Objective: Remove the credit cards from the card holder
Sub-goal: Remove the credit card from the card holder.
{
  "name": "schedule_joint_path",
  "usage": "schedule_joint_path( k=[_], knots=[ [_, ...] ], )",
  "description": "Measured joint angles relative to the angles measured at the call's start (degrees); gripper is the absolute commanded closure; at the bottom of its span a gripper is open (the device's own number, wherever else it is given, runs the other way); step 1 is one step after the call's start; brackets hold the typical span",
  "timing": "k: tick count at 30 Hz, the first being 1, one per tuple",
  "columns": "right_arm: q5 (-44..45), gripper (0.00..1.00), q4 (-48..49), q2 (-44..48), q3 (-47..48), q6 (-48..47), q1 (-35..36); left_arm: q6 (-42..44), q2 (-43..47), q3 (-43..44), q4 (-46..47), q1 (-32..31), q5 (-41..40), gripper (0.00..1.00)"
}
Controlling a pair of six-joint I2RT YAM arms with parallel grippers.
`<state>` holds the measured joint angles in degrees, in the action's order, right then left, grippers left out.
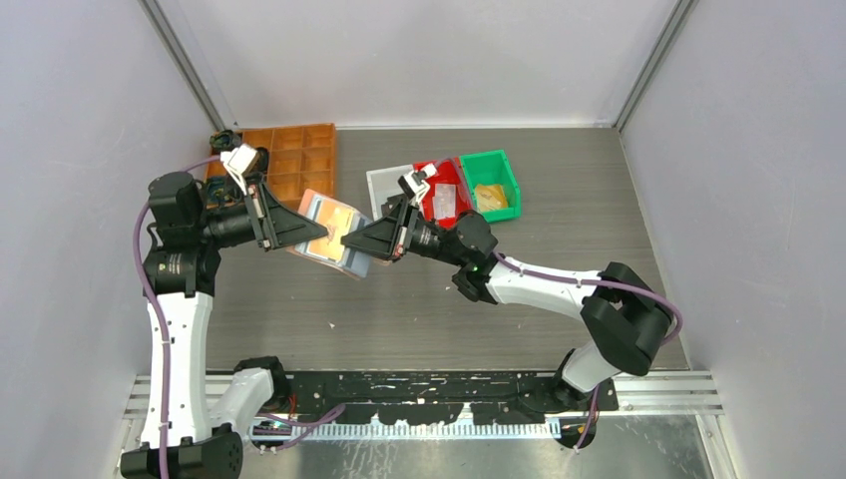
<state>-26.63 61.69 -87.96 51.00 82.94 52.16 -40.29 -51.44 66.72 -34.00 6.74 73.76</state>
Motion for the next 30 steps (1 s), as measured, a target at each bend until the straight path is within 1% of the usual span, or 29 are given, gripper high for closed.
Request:
schedule_joint_path(
  k=[3,8,13,19,21,25,30],
  knots=[
    [0.5,0.99,0.0,0.8,-0.4,-0.1,0.0,-1.5,0.2,-0.3,2.1,0.0,0.5,0.75],
    [0.5,0.99,0.5,1.2,-0.9,-0.5,0.0,-3.1,1.2,-1.6,4.9,0.0,0.9,0.88],
    [0.7,0.92,1.1,1.4,-1.4,-0.5,0.0,-4.3,1.1,-1.6,5.2,0.0,0.8,0.90],
    [1.6,0.66,2.4,2.9,-3.7,-0.1,-0.1,-5.8,1.1,-1.7,7.6,-0.5,0.9,0.93],
    [1.6,0.63,2.9,2.9,-3.7,0.3,-0.5,-6.2,1.1,-1.7,8.7,-0.2,0.8,0.95],
    [1.5,0.61,3.6,2.8,-3.3,1.3,-1.2,-7.2,1.2,-1.7,10.3,-0.1,0.7,0.96],
    [1.5,0.61,3.6,1.9,0.3,1.8,-2.1,-8.0,1.9,-1.7,11.1,0.0,1.0,0.97]
  ],
)
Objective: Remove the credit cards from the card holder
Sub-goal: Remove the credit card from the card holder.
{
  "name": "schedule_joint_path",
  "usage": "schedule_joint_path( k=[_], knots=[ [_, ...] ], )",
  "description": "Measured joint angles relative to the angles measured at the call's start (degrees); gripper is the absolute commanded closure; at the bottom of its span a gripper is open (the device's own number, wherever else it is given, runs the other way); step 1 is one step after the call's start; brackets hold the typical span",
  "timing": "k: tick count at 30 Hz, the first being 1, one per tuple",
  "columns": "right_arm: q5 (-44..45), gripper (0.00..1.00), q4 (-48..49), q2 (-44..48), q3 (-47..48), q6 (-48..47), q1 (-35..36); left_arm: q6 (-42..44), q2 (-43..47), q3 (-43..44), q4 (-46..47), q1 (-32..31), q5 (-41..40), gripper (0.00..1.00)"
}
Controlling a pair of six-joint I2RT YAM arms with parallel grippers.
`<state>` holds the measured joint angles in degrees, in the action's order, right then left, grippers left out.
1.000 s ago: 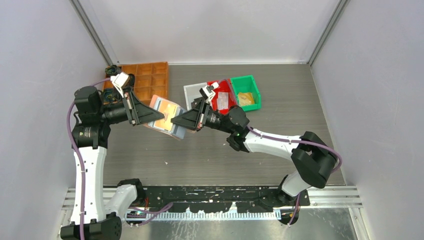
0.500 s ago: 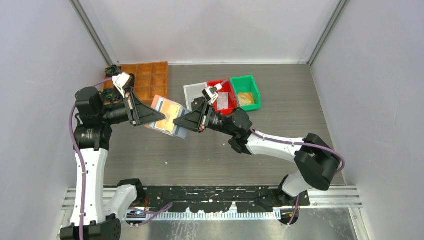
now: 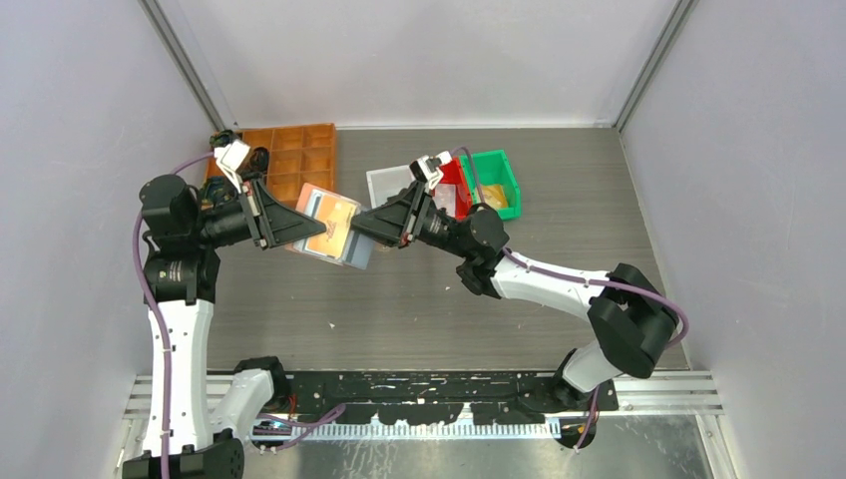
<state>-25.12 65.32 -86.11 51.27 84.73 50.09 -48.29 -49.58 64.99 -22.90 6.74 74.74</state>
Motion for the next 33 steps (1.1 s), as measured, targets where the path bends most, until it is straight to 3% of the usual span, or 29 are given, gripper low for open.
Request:
schedule_joint_path(
  k=[3,13,16,29,33],
  knots=[
    [-0.1,0.65,0.1,-0.7,1.9,0.2,-0.5,-0.9,0.4,0.0,0.2,0.0,0.3,0.96],
    [-1.1,0.98,-0.5,-2.0,3.0,1.3,-0.7,-2.2,0.7,0.0,1.3,0.1,0.3,0.86],
    [-1.1,0.99,-0.2,-2.0,3.0,1.3,-0.7,-2.7,0.7,0.0,1.3,0.1,0.1,0.81],
    [1.5,0.99,3.5,-0.7,-2.0,0.7,-0.5,-6.2,0.6,-1.3,1.5,-0.7,-1.2,0.80],
    [1.7,0.99,3.1,1.0,-3.7,-0.2,-0.7,-7.1,0.6,-1.3,3.0,-0.5,-2.0,0.71]
  ],
)
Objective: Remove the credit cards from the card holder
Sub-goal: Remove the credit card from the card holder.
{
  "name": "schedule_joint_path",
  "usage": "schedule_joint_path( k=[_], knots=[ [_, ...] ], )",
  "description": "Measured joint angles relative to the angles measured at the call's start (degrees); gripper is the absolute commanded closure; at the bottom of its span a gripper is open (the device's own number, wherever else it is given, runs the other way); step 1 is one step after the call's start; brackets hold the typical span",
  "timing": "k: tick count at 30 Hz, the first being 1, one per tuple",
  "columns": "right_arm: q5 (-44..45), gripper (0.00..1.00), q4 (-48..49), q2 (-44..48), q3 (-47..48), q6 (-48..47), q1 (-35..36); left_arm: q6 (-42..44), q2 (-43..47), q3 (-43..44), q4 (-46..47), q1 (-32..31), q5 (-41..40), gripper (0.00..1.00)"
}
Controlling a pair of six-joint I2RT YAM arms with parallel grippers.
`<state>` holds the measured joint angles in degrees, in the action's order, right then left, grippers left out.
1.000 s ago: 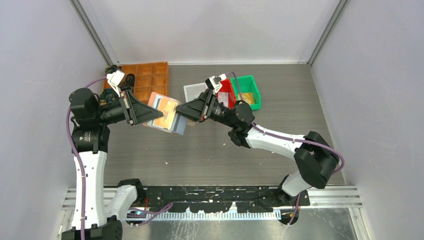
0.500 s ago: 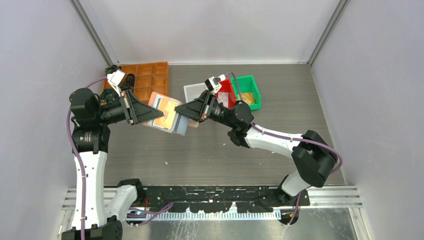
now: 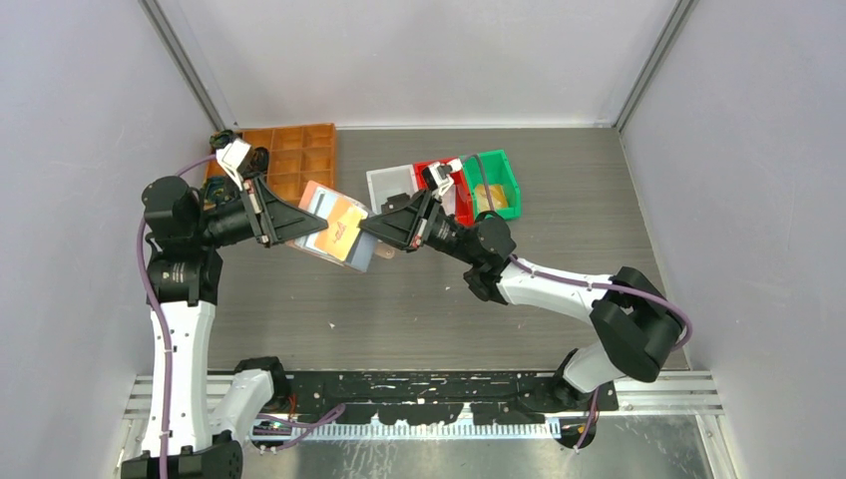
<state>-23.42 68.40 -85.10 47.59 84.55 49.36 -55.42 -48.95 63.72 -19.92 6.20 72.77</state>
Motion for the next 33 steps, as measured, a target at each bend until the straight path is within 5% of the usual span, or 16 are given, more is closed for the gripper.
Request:
schedule_joint_path(
  k=[10,15,18,25,33],
  knots=[
    [0.0,0.97,-1.2,0.6,-0.6,-0.8,-0.1,-1.2,0.1,-0.6,1.7,0.2,-1.6,0.96],
    [0.4,0.67,-1.3,0.6,-0.6,-0.5,0.0,0.3,0.1,-0.6,1.1,0.2,-2.3,1.00],
    [0.4,0.62,-1.0,0.1,-0.2,0.2,0.6,0.7,0.1,-0.6,0.9,0.2,-2.8,1.00],
    [0.5,0.88,0.2,-3.0,2.1,1.3,2.3,1.0,0.1,-0.6,0.7,0.2,-3.3,1.00],
    [0.1,0.97,-1.6,-0.3,-1.1,0.0,1.2,2.3,-0.2,-0.6,-1.0,0.3,-3.7,1.00]
  ],
)
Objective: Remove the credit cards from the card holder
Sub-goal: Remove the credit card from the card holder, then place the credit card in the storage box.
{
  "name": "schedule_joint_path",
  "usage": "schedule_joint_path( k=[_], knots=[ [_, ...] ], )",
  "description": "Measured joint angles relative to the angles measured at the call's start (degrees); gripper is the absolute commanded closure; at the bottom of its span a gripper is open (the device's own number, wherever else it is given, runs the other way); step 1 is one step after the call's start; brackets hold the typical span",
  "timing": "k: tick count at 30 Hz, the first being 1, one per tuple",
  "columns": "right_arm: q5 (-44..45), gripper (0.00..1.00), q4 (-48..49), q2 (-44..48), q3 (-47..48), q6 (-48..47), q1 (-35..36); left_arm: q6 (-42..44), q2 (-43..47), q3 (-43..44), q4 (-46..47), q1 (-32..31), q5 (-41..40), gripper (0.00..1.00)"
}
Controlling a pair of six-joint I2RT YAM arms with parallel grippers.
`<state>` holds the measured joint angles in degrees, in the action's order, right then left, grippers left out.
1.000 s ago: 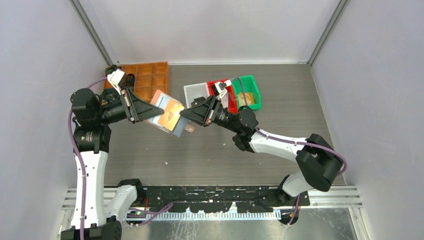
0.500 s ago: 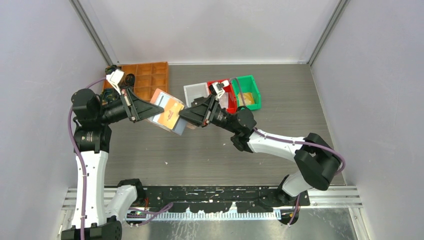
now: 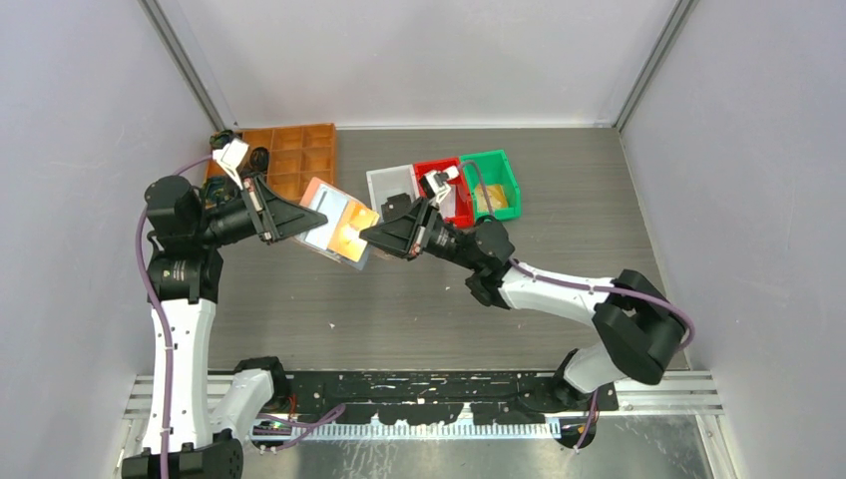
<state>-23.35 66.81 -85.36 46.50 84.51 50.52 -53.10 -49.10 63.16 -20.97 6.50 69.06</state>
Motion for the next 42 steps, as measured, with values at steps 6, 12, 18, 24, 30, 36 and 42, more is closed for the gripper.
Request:
schedule_joint_path(
  k=[6,12,18,24,30,36,42],
  knots=[
    [-3.5,0.99,-8.8,8.3,-4.2,-1.9,-7.2,4.2,-0.5,1.2,-2.5,0.3,-0.7,1.00],
    [-7.9,1.00,-37.6,17.7,1.2,-13.7,-23.6,14.2,-0.2,3.7,-9.3,0.3,-1.1,1.00],
    [-3.5,0.99,-71.1,16.0,18.5,-35.7,-37.9,23.5,0.5,3.7,-17.2,0.3,-2.0,1.00],
    [6.2,0.99,-89.4,1.3,33.8,-51.6,-41.4,27.7,0.5,3.7,-20.8,0.3,-2.0,1.00],
    [12.0,0.99,-99.1,-15.3,41.5,-60.2,-41.4,30.2,0.8,3.0,-22.0,0.3,-1.7,0.99],
    [14.3,0.99,-101.9,-23.9,43.4,-64.9,-41.4,34.0,0.2,1.7,-24.1,0.3,-1.4,0.99],
    [14.1,0.97,-101.6,-29.0,47.8,-67.1,-41.1,37.6,-2.4,0.0,-25.2,0.2,-2.7,1.00]
  ],
)
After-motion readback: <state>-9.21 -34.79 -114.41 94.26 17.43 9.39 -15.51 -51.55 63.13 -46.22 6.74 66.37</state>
